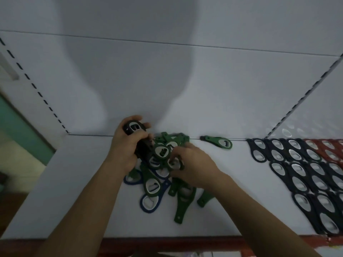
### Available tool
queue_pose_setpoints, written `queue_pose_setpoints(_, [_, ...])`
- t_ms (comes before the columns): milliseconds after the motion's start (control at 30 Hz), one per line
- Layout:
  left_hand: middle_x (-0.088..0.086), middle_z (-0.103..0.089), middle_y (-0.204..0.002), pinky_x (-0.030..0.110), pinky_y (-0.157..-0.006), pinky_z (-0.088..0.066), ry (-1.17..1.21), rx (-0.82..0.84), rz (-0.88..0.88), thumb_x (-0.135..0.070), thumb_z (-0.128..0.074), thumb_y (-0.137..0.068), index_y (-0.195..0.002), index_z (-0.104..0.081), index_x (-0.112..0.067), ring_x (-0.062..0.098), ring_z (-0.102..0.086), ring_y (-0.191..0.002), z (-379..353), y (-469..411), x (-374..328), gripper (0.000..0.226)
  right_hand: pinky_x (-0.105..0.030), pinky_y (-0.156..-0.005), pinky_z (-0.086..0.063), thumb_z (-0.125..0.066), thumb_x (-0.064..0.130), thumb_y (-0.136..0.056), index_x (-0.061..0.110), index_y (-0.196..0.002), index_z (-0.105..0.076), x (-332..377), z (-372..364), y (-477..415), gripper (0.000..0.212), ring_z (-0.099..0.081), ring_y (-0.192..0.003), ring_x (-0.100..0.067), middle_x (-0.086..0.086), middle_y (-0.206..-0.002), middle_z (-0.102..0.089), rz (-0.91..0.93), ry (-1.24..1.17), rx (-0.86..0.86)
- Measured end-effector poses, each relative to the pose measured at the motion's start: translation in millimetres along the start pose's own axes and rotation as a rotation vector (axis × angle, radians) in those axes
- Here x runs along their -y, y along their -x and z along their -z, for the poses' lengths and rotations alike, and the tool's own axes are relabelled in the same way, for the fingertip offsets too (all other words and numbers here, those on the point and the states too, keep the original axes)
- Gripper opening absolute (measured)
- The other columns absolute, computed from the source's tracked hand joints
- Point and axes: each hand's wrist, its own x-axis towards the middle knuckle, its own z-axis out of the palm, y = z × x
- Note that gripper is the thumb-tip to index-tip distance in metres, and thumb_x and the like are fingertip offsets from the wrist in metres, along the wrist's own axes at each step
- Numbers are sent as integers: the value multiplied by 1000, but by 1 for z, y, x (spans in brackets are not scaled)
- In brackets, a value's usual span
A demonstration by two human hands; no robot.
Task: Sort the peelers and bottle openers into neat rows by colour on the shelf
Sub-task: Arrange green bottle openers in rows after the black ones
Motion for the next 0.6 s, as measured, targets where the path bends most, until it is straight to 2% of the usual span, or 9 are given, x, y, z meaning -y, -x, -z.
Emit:
queue_pose_setpoints(100, [14,-68,-96,30,-54,-55,-25,-47,3,15,-60,-89,-114,-60,-13,18,-62,-60,0,8,3,37,-24,-71,-39,-66,16,-91,27,-111,-63,-19,5,3,23,-59,-93,-18,6,-96,-51,-69,-26,-171])
queue_pose_setpoints(167, [11,-67,-89,29,-52,-53,9,-80,32,8,-68,-88,-116,-61,-15,17,-62,-59,0,10,6,37,-21,-65,-38,-64,10,-90,25,-105,-65,-27,8,4,21,-58,-82,-14,10,-86,-54,-60,-65,-231])
queue_pose_setpoints(233, [8,-68,-87,31,-56,-55,69,-100,60,2,-75,-84,-122,-61,-19,18,-64,-63,-1,10,7,46,-23,-70,-42,-66,16,-90,26,-111,-66,-27,5,8,23,-55,-80,-11,11,-87,-56,57,-82,-195])
queue_pose_setpoints(300, [10,-67,-90,36,-64,-58,155,-55,97,-2,-75,-77,-122,-59,-19,21,-67,-70,-1,12,8,50,-28,-83,-46,-69,30,-91,29,-127,-62,-20,-3,11,36,-50,-96,-11,7,-106,-55,169,-73,-60])
queue_pose_setpoints(367, [13,-67,-93,39,-69,-61,215,14,124,-5,-70,-77,-118,-59,-15,25,-70,-76,-2,16,8,44,-32,-95,-45,-68,46,-91,34,-137,-53,-17,-15,11,50,-42,-113,-15,4,-122,-48,145,-12,-11])
queue_pose_setpoints(433, [15,-69,-99,37,-70,-61,235,24,140,-7,-68,-82,-113,-61,-13,26,-73,-79,-3,19,8,32,-37,-96,-47,-62,47,-94,34,-133,-56,-16,-19,9,42,-42,-116,-19,2,-123,-48,76,52,-110])
queue_pose_setpoints(500, [17,-69,-104,34,-68,-61,297,-9,157,-9,-68,-83,-105,-64,-14,25,-73,-79,-3,20,7,22,-38,-94,-47,-58,40,-98,29,-124,-63,-16,-19,7,29,-46,-113,-20,2,-120,-52,53,76,-233])
queue_pose_setpoints(533, [17,-69,-106,33,-68,-60,334,-22,156,-10,-69,-83,-102,-64,-14,25,-73,-78,-2,19,7,20,-36,-92,-48,-57,37,-99,28,-118,-66,-16,-19,7,23,-48,-110,-17,4,-117,-55,59,4,-291])
queue_pose_setpoints(600, [19,-69,-113,34,-72,-61,344,-17,136,-11,-69,-85,-108,-64,-14,26,-73,-82,-4,19,7,24,-28,-83,-50,-60,35,-99,28,-104,-68,-10,-13,9,12,-57,-96,-8,9,-103,-64,75,-370,-360])
